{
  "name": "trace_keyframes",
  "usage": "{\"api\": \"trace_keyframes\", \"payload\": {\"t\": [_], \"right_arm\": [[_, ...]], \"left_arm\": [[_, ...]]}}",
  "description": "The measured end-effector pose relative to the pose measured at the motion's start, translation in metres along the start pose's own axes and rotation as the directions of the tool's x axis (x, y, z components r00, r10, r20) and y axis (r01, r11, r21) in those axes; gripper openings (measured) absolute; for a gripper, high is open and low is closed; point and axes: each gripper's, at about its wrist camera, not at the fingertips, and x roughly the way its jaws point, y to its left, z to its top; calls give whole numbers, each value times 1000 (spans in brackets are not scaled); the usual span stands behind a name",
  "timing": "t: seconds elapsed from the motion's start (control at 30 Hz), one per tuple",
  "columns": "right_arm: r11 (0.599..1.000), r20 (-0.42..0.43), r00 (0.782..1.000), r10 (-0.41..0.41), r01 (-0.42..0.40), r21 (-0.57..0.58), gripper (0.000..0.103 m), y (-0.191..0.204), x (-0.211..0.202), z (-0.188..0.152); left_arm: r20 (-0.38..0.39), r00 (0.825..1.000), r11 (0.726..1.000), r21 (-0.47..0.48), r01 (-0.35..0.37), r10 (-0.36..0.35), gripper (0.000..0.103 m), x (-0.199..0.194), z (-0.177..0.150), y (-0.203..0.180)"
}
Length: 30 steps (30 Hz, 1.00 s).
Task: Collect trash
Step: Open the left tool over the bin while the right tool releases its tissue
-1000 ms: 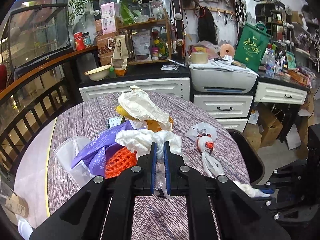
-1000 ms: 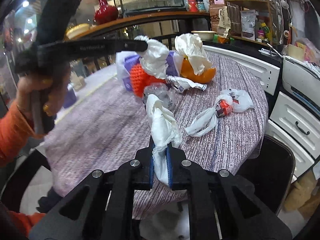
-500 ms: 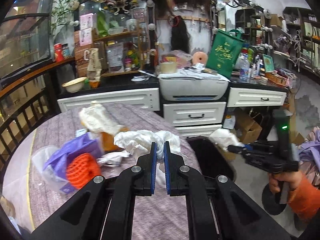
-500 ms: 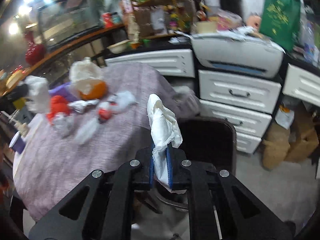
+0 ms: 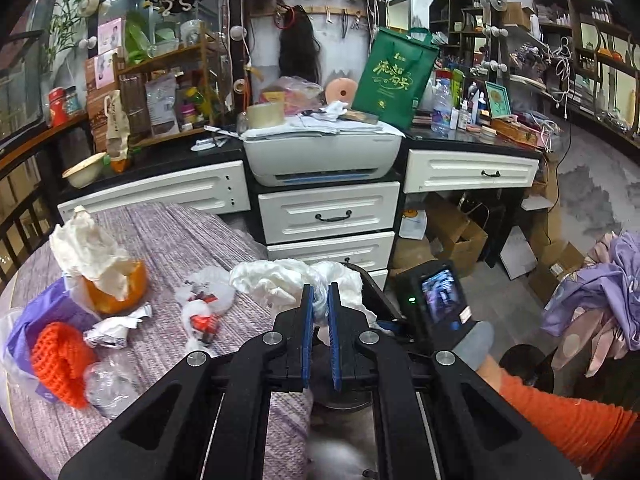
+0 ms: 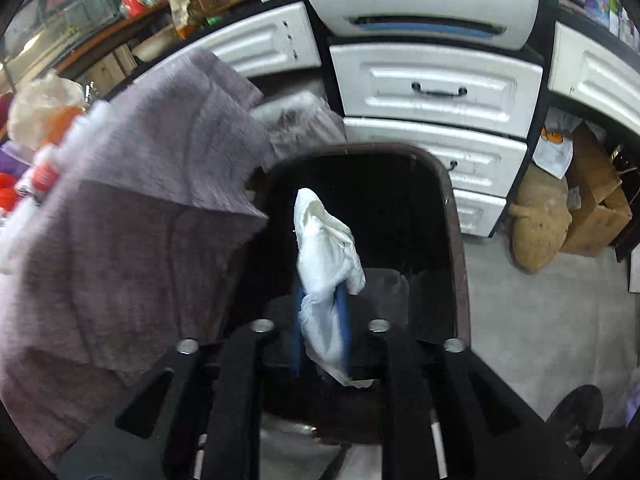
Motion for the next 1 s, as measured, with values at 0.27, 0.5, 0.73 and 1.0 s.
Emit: {"api": "trace_keyframes", "payload": {"t": [0.27,0.5,0.73,1.0], "right_arm": [[996,57,995,-84,83,15,66,-13,-8,-8],[978,157,965,-209,206,38,74,-48,-61,-8],[957,192,939,-284,265,120,74,-93,-101,-22],[939,178,929,-324,293,180,74,-120,-113,-34]], "left_arm": [[-61,998,1000,13,4,-3,8,27,-6,-10],[-110,994,999,48,22,-17,8,51,-10,-32],[-185,983,995,95,23,-5,8,87,-18,-52],[-273,962,993,117,2,31,8,129,-31,-62]]}}
